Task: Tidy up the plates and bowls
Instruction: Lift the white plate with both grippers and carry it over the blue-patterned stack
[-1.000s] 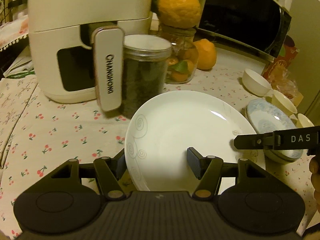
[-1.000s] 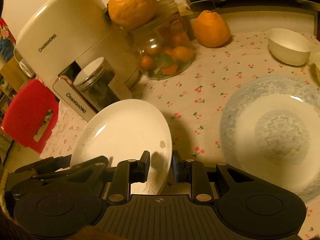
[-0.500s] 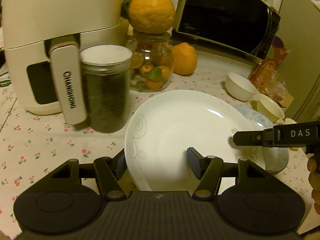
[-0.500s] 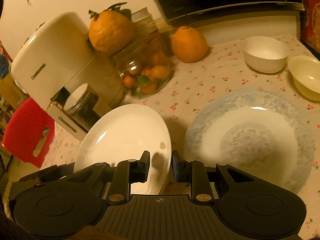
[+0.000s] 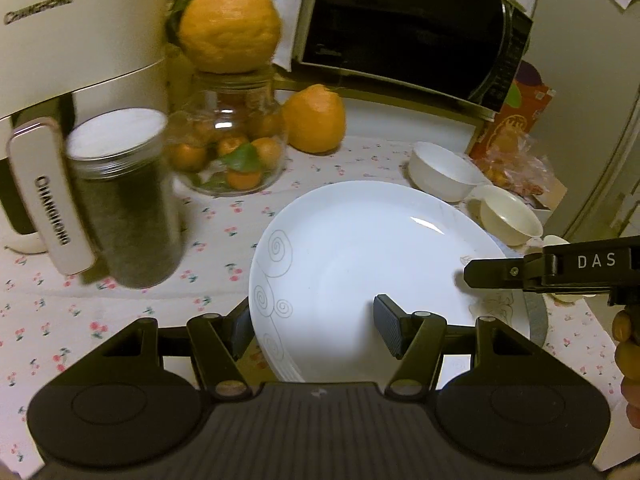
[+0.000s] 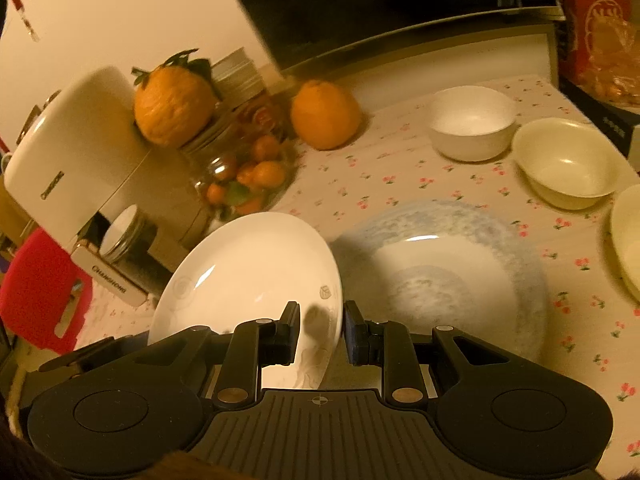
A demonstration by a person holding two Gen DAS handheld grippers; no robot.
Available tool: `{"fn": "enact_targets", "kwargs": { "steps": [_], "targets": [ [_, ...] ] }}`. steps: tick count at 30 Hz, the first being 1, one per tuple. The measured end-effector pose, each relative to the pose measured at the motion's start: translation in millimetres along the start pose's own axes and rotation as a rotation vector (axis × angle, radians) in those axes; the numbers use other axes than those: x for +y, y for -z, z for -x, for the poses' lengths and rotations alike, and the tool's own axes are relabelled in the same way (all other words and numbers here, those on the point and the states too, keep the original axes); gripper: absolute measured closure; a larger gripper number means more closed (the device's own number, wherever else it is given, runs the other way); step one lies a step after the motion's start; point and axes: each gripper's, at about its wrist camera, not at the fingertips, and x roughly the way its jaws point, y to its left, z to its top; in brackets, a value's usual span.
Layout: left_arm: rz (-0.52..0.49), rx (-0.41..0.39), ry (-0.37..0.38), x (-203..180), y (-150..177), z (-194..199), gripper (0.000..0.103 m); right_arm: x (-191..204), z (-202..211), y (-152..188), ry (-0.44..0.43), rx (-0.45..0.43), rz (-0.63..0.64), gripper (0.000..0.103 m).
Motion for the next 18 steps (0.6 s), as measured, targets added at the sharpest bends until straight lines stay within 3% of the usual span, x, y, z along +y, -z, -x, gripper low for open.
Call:
{"fn": "enact_targets", "kwargs": {
  "steps": [18],
  "targets": [
    [-0.044, 0.031, 0.019, -37.7, -3.1, -28.7, 0.045, -41.5, 13.1, -6.0, 0.060, 0.005, -0.050, 0.080]
  ]
}}
